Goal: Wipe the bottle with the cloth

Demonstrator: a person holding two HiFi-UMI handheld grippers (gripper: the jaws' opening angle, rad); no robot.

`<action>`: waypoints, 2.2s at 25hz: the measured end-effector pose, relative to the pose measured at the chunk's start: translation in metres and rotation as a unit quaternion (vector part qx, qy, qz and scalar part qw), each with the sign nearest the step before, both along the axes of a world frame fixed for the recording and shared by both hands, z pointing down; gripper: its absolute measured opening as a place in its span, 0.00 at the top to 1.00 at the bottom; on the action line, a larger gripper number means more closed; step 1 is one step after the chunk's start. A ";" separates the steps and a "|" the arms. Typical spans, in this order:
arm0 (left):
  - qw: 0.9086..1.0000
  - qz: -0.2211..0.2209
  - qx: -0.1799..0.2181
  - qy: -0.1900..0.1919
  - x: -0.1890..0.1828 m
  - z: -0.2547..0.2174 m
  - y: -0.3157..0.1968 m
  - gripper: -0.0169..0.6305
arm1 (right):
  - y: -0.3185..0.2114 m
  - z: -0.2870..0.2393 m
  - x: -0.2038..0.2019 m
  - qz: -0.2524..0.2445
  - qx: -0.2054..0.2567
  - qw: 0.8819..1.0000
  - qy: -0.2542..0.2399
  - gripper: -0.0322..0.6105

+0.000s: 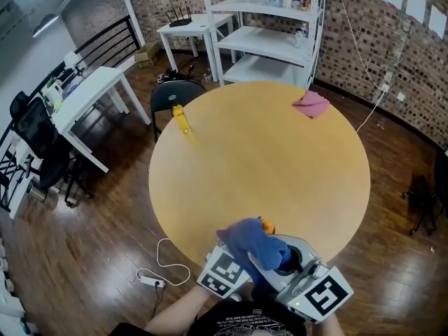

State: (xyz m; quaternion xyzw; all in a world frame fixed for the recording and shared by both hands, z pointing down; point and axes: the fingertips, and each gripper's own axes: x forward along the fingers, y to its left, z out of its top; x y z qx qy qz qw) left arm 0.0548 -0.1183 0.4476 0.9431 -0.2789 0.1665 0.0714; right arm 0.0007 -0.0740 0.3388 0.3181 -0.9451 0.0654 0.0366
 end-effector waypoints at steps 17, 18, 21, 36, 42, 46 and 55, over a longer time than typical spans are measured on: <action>0.999 -0.008 -0.001 0.045 -0.016 -0.019 -0.005 0.55 | 0.003 -0.002 0.047 0.021 -0.020 0.998 -0.054 0.78; 0.999 -0.008 -0.001 0.046 -0.016 -0.019 -0.005 0.55 | 0.003 -0.001 0.051 0.027 -0.021 0.998 -0.054 0.78; 0.998 -0.011 -0.005 0.054 -0.018 -0.021 -0.006 0.55 | 0.002 0.003 0.064 0.049 -0.025 0.997 -0.049 0.78; 0.998 0.046 0.010 0.042 -0.010 -0.021 0.017 0.55 | -0.040 -0.032 0.114 0.136 0.007 0.985 -0.105 0.78; 0.990 0.133 0.038 0.020 0.018 -0.024 0.050 0.55 | -0.054 -0.023 0.071 0.071 -0.006 0.993 -0.094 0.78; 0.984 0.174 0.029 0.019 0.025 -0.022 0.068 0.55 | -0.056 -0.010 0.055 0.044 -0.023 0.996 -0.073 0.78; 0.989 0.150 0.011 0.017 0.015 -0.002 0.052 0.55 | -0.051 0.007 0.044 0.032 -0.039 0.996 -0.071 0.78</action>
